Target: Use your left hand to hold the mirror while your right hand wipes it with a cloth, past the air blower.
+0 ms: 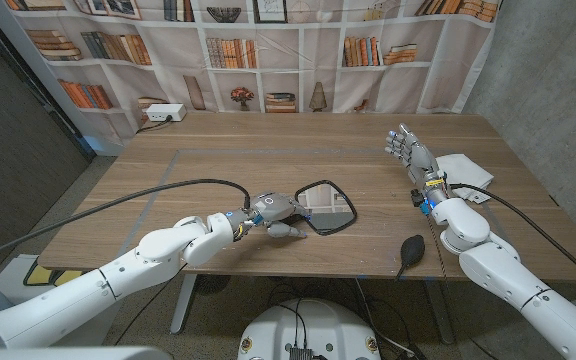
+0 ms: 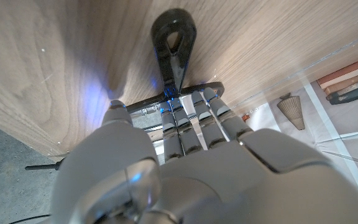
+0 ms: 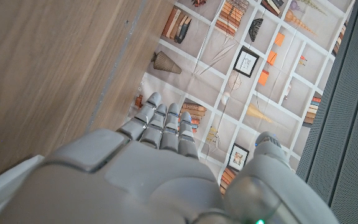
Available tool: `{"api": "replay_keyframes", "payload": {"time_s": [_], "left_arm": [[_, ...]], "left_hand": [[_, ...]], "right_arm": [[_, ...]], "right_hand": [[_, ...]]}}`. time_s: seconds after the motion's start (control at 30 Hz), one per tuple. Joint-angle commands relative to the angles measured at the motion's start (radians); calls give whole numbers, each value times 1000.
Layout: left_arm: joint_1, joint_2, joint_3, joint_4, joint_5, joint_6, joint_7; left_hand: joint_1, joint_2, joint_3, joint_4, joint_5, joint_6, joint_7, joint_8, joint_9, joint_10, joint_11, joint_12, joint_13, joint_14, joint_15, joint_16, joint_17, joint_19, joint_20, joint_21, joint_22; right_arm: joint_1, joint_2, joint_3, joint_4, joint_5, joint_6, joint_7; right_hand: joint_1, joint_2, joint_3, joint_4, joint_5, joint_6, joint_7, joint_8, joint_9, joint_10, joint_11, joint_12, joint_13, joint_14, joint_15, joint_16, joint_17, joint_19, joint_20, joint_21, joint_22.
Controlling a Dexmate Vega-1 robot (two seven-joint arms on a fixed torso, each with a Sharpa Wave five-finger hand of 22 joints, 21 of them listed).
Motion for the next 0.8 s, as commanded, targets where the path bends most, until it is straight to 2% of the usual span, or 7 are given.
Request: {"api": "replay_keyframes", "payload": {"time_s": [0.03,0.13,0.2,0.23,0.3,0.4,0.8], "left_arm": [[-15,3,15,-2,6,17,-34],[-16,4,17,-2,6,18,-41],[-17,5,18,-3,8,19,-42],[-17,6,18,-4,9,21,-45],[-17,8,17,-3,7,21,-44],[-16,10,14,0,0,17,-38],[-28,19,13,8,1,6,-42]], "left_hand": [[7,3,10,1,5,14,3,2,2,16,0,4,1,6,-91,0,1,4,-16,-5,3],[8,3,11,1,5,14,3,1,2,18,-2,4,1,7,-92,-1,1,4,-15,-5,3],[8,3,12,1,5,15,4,0,2,18,-1,3,1,7,-91,-1,1,4,-15,-6,3],[8,3,13,1,5,16,4,0,2,18,0,3,1,7,-92,-1,1,4,-15,-6,3],[9,3,14,1,5,17,4,0,2,18,1,2,1,8,-91,-2,1,4,-14,-6,3],[10,3,16,2,6,22,3,0,2,23,2,3,1,11,-91,-1,1,4,-14,-7,3],[17,5,29,1,9,38,4,-2,2,34,-1,0,1,20,-92,-2,1,22,-21,-3,3]], "right_arm": [[-30,-11,17,-22,-17,-9,-38],[-60,-36,30,-70,-107,-63,-141],[-65,-42,33,-80,-134,-76,-164],[-74,-44,34,-97,-200,-92,-226],[-85,-39,33,-125,-292,-126,-315],[-88,-45,35,-146,-382,-160,-379],[-88,-66,84,-136,-399,-266,-399]], "right_hand": [[5,9,-5,3,-3,11,-1,-1,3,11,0,0,0,1,5,0,2,11,-3,-2,5],[7,10,-6,2,-2,14,-4,0,3,13,-5,0,0,4,2,0,2,15,-4,-3,5],[10,13,-4,1,-2,17,-7,1,3,12,-7,0,0,7,-3,1,2,19,-5,-4,5],[13,14,-3,-1,-2,17,-9,1,4,13,-11,0,0,8,-5,1,1,24,-7,-4,5],[27,20,1,-7,0,23,-14,3,4,21,-16,3,0,17,-15,3,-1,49,-12,-1,4],[50,26,8,-18,1,50,-19,11,4,38,-26,9,0,35,-24,6,-3,75,-16,-3,2],[83,30,16,-34,3,58,-18,11,5,41,-39,8,1,36,-32,0,-5,78,-32,-17,1]]}}
